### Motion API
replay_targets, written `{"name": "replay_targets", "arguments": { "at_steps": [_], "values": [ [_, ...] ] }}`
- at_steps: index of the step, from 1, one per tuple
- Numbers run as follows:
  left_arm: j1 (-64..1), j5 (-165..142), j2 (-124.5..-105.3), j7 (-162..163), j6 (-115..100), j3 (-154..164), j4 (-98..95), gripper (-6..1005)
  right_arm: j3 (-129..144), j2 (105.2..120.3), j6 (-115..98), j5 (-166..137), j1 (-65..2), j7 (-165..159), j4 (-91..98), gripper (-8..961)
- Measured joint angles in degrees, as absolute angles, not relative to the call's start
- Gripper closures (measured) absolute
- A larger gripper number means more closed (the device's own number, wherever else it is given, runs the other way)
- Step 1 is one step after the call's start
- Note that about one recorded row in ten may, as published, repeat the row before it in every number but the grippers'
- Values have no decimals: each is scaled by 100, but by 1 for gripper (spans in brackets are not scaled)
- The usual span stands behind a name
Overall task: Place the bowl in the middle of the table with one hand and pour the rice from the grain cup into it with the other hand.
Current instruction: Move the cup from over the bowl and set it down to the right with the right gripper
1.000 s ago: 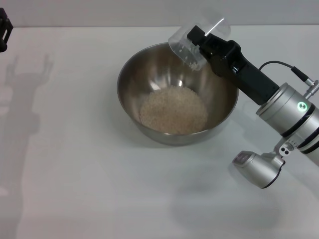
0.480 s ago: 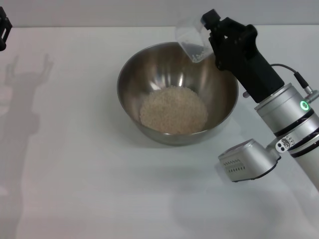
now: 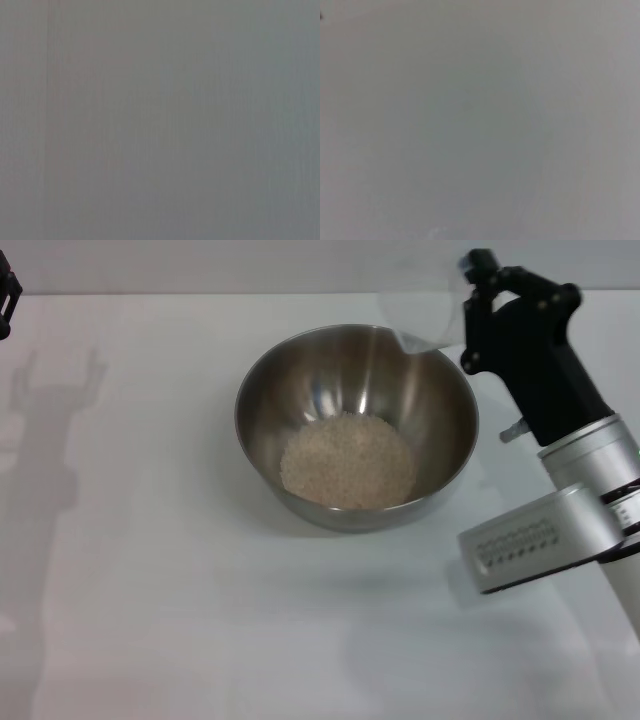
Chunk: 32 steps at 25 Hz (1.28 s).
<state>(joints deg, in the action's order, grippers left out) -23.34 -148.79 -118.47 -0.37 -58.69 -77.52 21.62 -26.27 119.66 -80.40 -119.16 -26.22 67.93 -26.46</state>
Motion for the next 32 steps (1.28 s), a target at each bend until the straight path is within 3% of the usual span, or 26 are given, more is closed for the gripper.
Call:
{"name": "replay_targets", "arguments": {
  "at_steps": [20,32],
  "values": [
    [-2308,-14880,-11865,-27,-5889,-7723,2214,180,-3090,11967,-7839,-10602,-2081,3127,-2865,932],
    [-2359,-14893,-11856,-317,-5888,-7749,2164,180,-3086,11971,-6971,-10233,-1913,2677,-2754,931]
  ]
}}
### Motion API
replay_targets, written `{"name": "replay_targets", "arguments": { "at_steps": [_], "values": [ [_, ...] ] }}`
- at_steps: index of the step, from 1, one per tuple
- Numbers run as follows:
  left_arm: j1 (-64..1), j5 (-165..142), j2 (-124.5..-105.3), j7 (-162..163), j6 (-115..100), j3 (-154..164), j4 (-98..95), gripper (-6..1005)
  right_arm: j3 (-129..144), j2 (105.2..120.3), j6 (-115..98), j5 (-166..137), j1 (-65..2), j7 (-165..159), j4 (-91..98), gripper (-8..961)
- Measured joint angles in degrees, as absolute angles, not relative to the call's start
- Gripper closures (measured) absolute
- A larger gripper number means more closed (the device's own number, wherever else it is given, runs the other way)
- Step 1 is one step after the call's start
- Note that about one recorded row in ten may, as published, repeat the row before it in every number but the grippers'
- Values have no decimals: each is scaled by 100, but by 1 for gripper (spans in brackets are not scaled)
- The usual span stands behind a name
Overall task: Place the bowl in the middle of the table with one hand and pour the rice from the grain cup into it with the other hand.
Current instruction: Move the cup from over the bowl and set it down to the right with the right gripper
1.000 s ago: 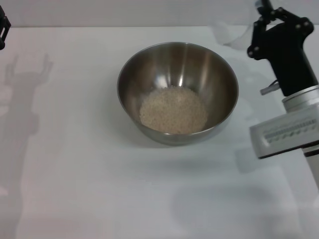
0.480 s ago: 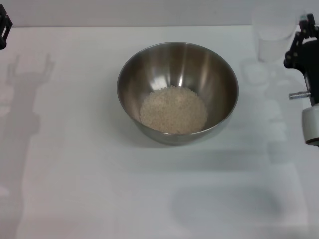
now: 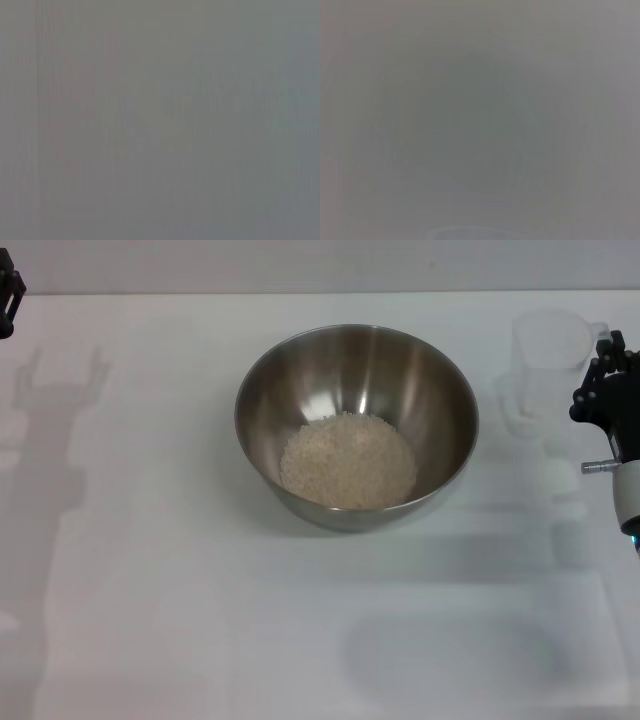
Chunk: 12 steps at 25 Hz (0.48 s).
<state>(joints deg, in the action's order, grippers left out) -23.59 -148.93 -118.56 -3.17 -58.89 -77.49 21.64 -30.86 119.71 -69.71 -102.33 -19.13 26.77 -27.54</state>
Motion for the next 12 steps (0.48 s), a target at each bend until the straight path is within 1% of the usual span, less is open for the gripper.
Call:
{"name": "replay_targets", "arguments": {
  "at_steps": [12],
  "values": [
    [-2355,-14933,-11856,-320,-5889,-7716,2196,180,-3087,11971,-6723,-10186,-1826,1938,-2561,929]
  ]
}}
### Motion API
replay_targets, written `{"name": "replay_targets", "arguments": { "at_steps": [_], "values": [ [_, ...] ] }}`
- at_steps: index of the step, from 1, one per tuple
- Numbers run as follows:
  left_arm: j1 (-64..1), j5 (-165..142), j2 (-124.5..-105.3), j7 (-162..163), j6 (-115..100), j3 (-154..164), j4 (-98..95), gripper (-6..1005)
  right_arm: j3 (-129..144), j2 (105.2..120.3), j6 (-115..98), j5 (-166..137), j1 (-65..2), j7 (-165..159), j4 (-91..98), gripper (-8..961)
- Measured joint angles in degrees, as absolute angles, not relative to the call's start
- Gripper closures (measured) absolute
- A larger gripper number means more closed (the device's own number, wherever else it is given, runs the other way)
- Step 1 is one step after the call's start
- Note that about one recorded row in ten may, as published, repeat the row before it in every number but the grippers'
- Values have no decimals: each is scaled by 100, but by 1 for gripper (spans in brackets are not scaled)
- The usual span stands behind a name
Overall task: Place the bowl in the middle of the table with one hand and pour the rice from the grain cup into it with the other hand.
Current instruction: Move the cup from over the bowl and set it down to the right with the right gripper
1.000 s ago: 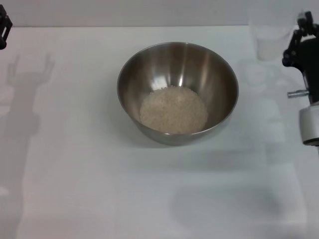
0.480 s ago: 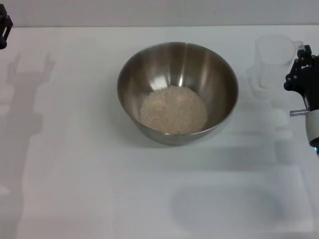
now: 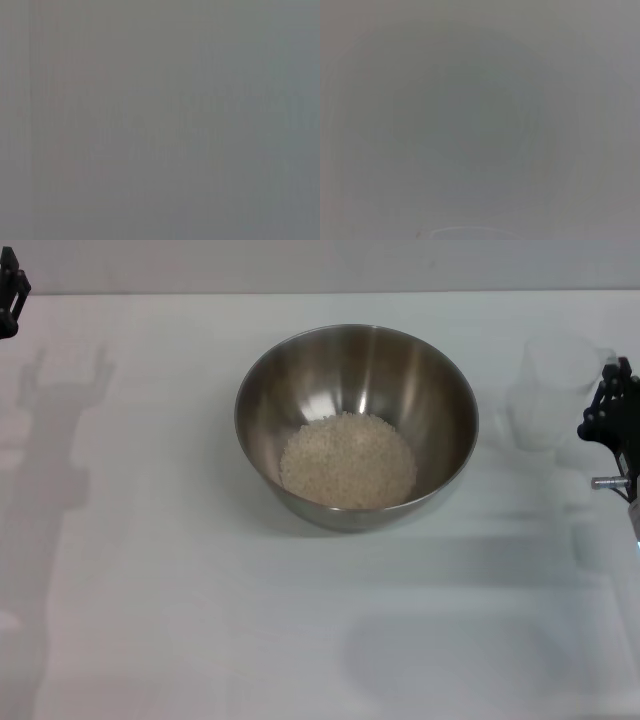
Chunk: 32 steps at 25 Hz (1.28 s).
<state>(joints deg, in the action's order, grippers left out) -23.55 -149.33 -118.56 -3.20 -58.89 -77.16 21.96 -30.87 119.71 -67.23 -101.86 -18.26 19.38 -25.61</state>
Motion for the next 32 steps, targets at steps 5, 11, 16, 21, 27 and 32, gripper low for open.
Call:
{"name": "replay_targets", "arguments": {
  "at_steps": [5,11,16,21,27,32],
  "values": [
    [-2374,-14933,-11856,-319,-5889,-7713,2169,180,-3097,11971,-6465,-10131,-1864,1631,-2440,929],
    [-2378,-14933,-11847,-318,-5888,-7709,2171,180,-3100,11971,-6329,-10116,-1864,1604,-2431,928],
    [-2381,-14933,-11847,-317,-5889,-7708,2167,180,-3103,11971,-6142,-10115,-1878,1586,-2423,927],
    [-2382,-14937,-11847,-316,-5888,-7706,2163,180,-3168,11969,-5958,-10109,-1933,1368,-2295,927],
    [-2379,-14942,-11847,-316,-5888,-7699,2168,180,-3142,11952,-5886,-10107,-1954,1077,-2170,926],
    [-2371,-14942,-11847,-316,-5888,-7699,2184,180,-3103,11952,-5880,-10147,-1933,1074,-2173,926]
  ]
}}
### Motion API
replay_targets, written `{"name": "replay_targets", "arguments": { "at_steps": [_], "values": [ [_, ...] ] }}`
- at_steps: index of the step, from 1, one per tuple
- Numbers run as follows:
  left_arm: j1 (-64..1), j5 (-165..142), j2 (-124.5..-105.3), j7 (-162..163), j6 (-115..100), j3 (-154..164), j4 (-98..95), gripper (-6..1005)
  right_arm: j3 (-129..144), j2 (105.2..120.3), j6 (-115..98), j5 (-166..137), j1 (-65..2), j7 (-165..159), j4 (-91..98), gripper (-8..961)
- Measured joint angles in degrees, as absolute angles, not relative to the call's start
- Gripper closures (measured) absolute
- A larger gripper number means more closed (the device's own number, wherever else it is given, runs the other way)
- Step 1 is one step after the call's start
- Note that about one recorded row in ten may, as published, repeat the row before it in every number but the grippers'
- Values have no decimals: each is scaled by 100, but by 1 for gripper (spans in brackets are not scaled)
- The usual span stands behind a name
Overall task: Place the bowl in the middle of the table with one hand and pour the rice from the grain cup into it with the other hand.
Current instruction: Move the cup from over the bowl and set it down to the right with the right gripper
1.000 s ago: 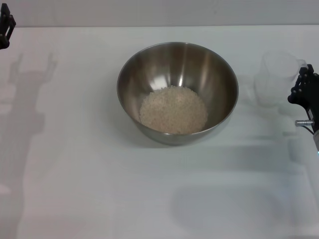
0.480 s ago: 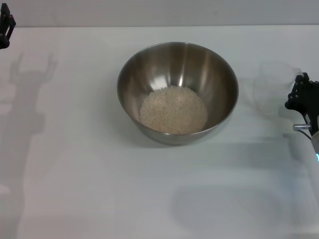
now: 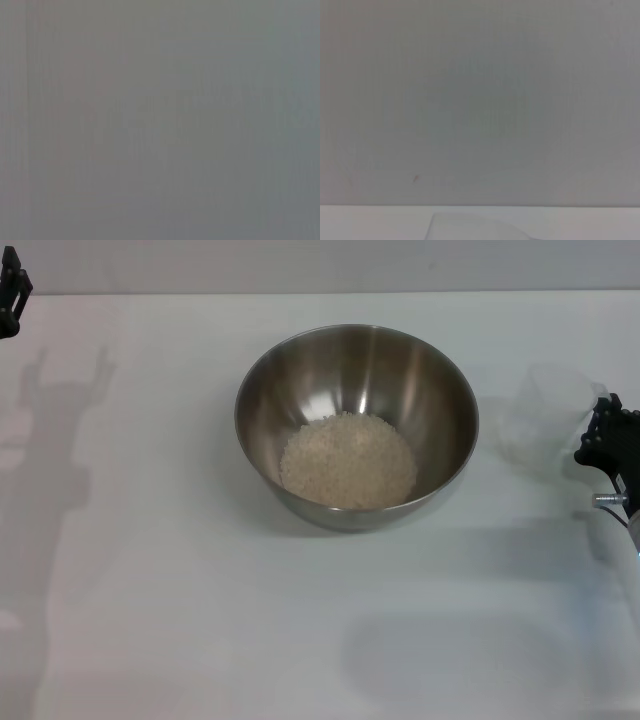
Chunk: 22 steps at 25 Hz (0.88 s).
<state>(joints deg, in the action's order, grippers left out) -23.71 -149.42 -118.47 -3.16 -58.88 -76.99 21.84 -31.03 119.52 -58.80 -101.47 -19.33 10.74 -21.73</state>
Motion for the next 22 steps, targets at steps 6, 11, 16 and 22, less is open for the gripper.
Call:
{"name": "replay_targets", "arguments": {
  "at_steps": [6,11,16,22],
  "values": [
    [-2373,-14942,-11847,-316,-5888,-7699,2194,180,-2811,11961,-5926,-10154,-1879,1077,-2194,925],
    [-2381,-14943,-11847,-316,-5888,-7698,2195,180,-2751,11969,-5975,-10132,-1743,1077,-2319,884],
    [-2382,-14950,-11847,-316,-5888,-7689,2218,180,-2641,11956,-6350,-10174,-1490,1113,-2482,783],
    [-2382,-14957,-11848,-316,-5888,-7621,2220,180,-2562,11951,-6796,-10173,-1184,1143,-2599,615]
  ]
}}
